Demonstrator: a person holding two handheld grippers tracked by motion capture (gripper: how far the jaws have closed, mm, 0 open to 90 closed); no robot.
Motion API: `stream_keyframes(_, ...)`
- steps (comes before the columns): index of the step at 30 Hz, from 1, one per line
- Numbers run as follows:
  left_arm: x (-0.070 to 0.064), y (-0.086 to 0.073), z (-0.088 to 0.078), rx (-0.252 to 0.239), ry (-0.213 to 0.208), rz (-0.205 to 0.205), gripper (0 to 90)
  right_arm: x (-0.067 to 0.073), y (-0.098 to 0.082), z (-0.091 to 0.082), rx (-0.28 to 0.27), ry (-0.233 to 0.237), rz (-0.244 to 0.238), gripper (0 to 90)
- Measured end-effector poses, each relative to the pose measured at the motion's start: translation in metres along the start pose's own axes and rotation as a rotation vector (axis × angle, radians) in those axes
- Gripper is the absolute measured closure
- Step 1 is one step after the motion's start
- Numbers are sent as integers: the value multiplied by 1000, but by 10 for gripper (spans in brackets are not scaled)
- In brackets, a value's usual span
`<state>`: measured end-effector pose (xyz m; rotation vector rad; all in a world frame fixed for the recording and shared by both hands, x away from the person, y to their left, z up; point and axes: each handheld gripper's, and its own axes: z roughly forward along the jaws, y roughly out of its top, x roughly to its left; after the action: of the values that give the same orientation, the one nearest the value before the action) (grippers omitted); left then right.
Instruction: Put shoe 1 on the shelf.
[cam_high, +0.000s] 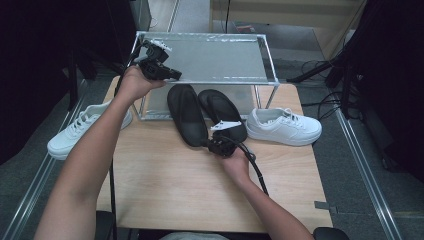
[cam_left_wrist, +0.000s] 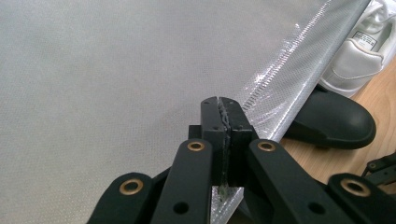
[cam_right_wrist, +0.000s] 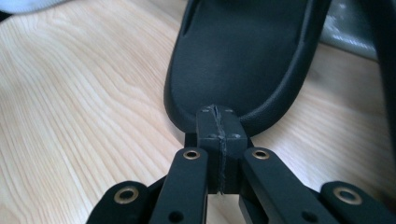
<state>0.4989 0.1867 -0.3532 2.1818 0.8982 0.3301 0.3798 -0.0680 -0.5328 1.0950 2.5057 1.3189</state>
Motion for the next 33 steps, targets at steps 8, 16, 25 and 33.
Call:
stream_keyframes(8, 0, 0, 0, 2, -1, 0, 900, 4, 20, 12, -44, 2, 13, 900)
stream_keyframes(16, 2, -1, 0, -7, -15, -18, 900, -2, 42, 32, -44, -30, 0, 900)
stream_keyframes(25, 0, 0, 0, -5, -3, -15, 900, -4, 60, 54, -53, -45, 31, 894)
stream_keyframes(33, 1, -1, 0, -7, -5, -16, 900, -6, 74, 71, -48, -49, 56, 900)
